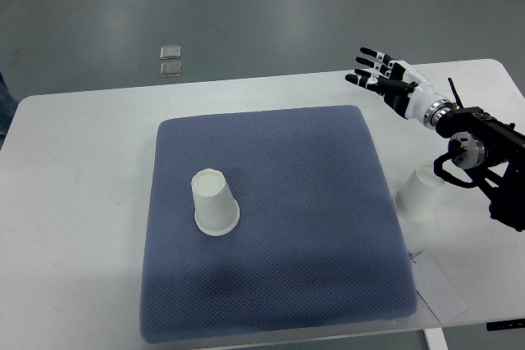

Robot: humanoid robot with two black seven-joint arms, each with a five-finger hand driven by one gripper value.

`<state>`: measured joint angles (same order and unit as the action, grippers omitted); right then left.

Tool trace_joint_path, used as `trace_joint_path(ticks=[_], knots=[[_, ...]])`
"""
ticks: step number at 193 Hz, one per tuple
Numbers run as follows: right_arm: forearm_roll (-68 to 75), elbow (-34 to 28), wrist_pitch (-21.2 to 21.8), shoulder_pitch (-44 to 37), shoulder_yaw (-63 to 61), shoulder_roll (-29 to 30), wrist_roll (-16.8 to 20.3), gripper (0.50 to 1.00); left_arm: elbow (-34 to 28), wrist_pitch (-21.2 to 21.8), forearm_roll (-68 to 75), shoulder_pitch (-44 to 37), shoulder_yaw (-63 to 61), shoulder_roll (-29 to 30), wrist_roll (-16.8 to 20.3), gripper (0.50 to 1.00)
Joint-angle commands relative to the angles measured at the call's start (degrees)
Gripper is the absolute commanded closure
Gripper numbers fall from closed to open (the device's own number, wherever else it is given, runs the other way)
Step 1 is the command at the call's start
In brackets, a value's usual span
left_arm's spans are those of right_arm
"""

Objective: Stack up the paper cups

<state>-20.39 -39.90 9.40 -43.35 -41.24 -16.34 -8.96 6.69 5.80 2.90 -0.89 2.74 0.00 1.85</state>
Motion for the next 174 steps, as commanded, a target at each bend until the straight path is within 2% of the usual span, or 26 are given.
trace_joint_path(ticks=[1, 174], knots=[[0.0, 0.0, 0.01, -0.07, -0.06, 0.0, 0.0, 0.585, -0.01, -0.09, 0.0, -0.17, -0.19, 0.0, 0.0, 0.5], [0.0, 0.0, 0.09, -0.42, -0.5, -0.97, 0.0, 0.585, -0.01, -0.09, 0.09, -0.08, -0.02, 0.0, 0.0, 0.5]])
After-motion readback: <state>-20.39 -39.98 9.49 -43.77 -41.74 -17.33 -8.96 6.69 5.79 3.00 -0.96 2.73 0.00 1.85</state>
